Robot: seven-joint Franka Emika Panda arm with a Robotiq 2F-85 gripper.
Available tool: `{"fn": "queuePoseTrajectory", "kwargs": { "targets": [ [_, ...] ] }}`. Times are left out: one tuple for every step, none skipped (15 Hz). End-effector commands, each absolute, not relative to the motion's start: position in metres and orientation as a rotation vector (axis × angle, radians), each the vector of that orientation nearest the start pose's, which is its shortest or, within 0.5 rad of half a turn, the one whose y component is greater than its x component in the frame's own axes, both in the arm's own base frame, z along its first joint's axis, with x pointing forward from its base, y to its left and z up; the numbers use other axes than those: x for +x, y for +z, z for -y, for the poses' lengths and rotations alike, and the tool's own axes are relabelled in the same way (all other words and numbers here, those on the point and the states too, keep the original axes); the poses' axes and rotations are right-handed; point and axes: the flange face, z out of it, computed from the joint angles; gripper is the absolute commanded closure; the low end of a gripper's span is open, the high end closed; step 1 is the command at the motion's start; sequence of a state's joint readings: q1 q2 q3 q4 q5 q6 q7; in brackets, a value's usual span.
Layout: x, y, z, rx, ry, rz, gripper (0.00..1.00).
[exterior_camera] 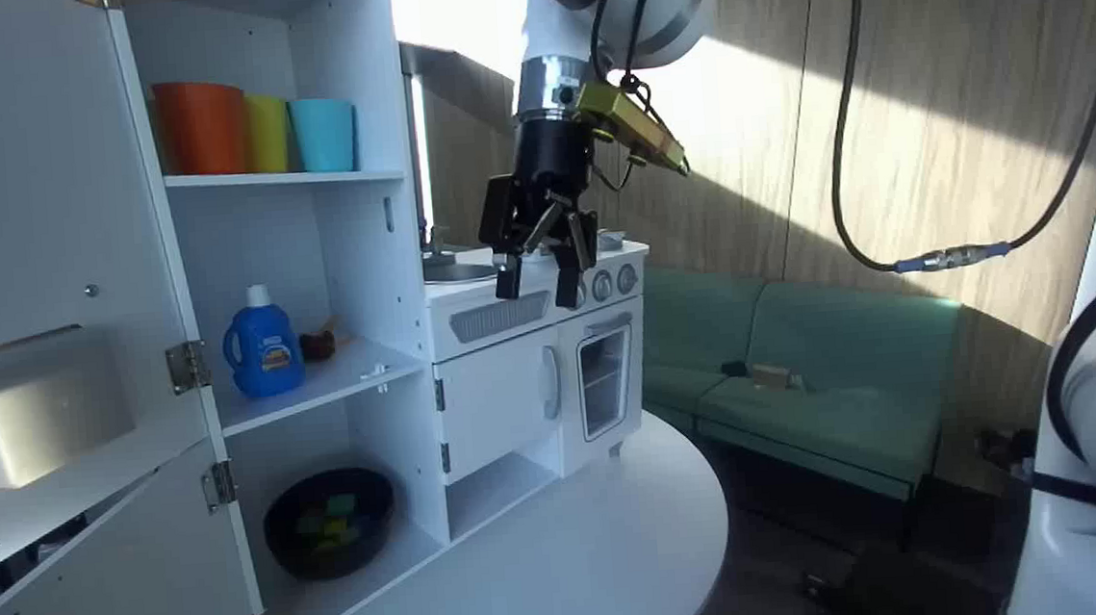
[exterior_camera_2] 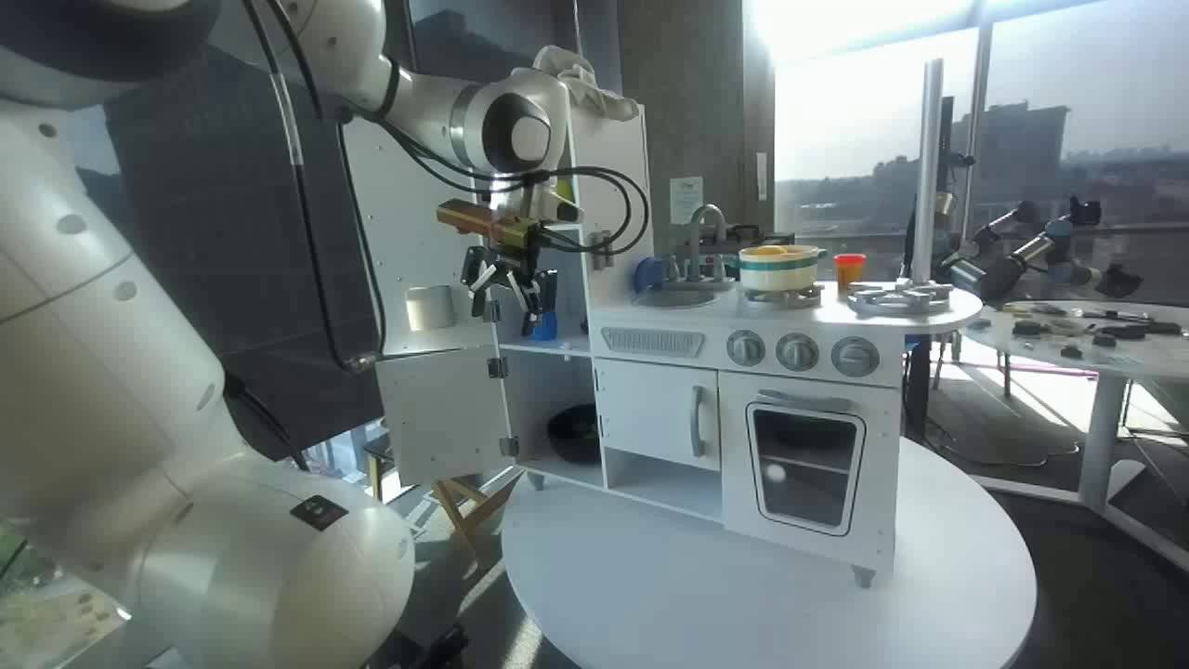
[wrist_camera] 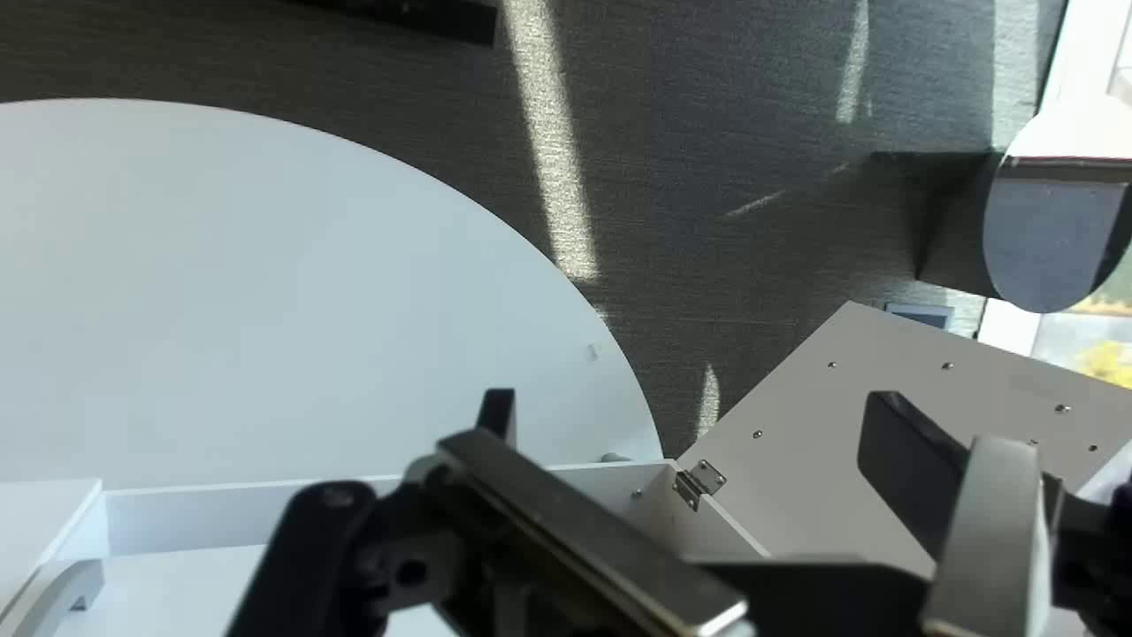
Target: Remove the white towel from on top of the cabinet an use it to wipe the counter
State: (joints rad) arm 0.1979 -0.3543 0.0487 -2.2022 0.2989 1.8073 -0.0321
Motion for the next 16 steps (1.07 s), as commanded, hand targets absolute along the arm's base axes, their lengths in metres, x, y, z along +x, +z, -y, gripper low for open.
{"fn": "queuePoseTrajectory", "kwargs": {
  "targets": [
    [0.425, 0.527, -0.134, -2.859, 0.095, 0.286, 0.0],
    [0.425, 0.529, -0.134, -2.859, 0.088, 0.287, 0.0],
    [0.425, 0.531, -0.134, -2.858, 0.082, 0.288, 0.0],
    [0.425, 0.532, -0.134, -2.858, 0.081, 0.288, 0.0],
    [0.425, 0.532, -0.134, -2.858, 0.08, 0.288, 0.0],
    [0.425, 0.532, -0.134, -2.858, 0.08, 0.288, 0.0],
    [0.433, 0.535, -0.13, -2.878, 0.069, 0.29, 0.0],
    [0.44, 0.539, -0.123, -2.912, 0.054, 0.288, 0.0],
    [0.449, 0.546, -0.113, -2.954, 0.034, 0.254, 0.0],
    [0.463, 0.554, -0.094, -3.009, 0.029, 0.177, 0.0],
    [0.474, 0.562, -0.077, -3.053, 0.003, 0.136, 0.0],
    [0.483, 0.577, -0.063, -3.093, -0.055, 0.104, 0.0],
    [0.493, 0.588, -0.051, -3.119, -0.108, 0.069, 0.0],
    [0.502, 0.604, -0.04, -3.128, -0.178, 0.053, 0.0],
    [0.511, 0.621, -0.031, -3.134, -0.256, 0.033, 0.0],
    [0.52, 0.643, -0.025, -3.125, -0.355, 0.037, 0.0]
  ]
}}
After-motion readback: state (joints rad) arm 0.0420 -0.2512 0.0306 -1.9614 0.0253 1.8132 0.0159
